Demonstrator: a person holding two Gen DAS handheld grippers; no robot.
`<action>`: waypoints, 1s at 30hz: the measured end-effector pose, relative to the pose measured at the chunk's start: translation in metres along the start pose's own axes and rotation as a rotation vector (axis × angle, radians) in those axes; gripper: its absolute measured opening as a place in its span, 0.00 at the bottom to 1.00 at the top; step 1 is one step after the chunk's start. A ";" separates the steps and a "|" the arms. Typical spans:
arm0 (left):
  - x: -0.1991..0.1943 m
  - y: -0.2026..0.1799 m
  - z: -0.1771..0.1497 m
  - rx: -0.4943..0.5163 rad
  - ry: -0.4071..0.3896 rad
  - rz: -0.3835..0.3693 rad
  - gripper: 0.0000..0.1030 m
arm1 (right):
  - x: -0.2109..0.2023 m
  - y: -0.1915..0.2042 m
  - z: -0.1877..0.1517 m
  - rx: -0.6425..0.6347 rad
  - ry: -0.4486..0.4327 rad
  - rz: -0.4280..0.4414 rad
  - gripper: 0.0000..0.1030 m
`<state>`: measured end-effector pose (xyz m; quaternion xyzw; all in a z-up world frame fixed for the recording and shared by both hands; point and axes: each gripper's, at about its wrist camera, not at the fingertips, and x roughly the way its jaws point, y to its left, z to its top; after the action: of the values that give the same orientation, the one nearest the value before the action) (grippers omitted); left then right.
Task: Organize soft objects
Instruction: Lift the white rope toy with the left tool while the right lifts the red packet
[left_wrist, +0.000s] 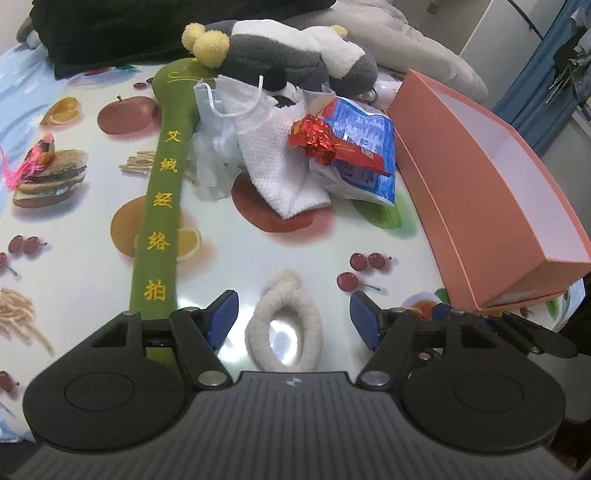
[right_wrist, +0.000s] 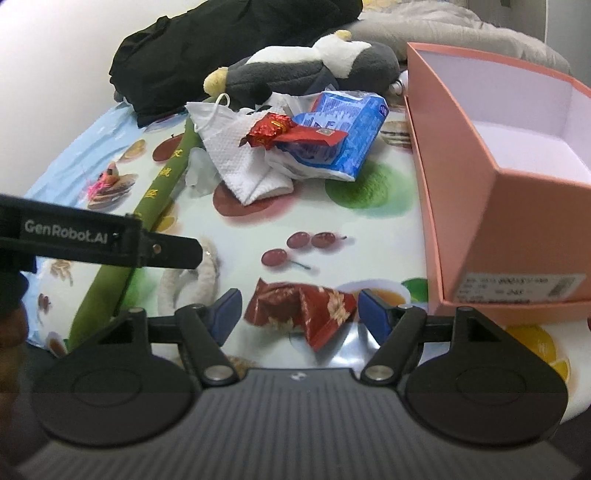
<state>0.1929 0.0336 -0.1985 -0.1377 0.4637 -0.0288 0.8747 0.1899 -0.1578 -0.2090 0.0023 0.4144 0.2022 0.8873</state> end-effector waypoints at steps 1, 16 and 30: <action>0.003 0.000 0.000 -0.004 0.003 0.002 0.69 | 0.002 -0.001 0.001 -0.002 0.000 -0.001 0.69; 0.032 -0.010 -0.006 0.031 0.017 0.057 0.29 | 0.001 -0.004 -0.004 -0.017 0.006 -0.005 0.58; 0.000 -0.009 -0.001 -0.007 -0.043 0.029 0.18 | -0.018 -0.007 0.004 0.001 -0.030 -0.004 0.58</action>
<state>0.1929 0.0246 -0.1966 -0.1347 0.4469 -0.0117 0.8843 0.1849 -0.1702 -0.1943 0.0050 0.4013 0.2004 0.8938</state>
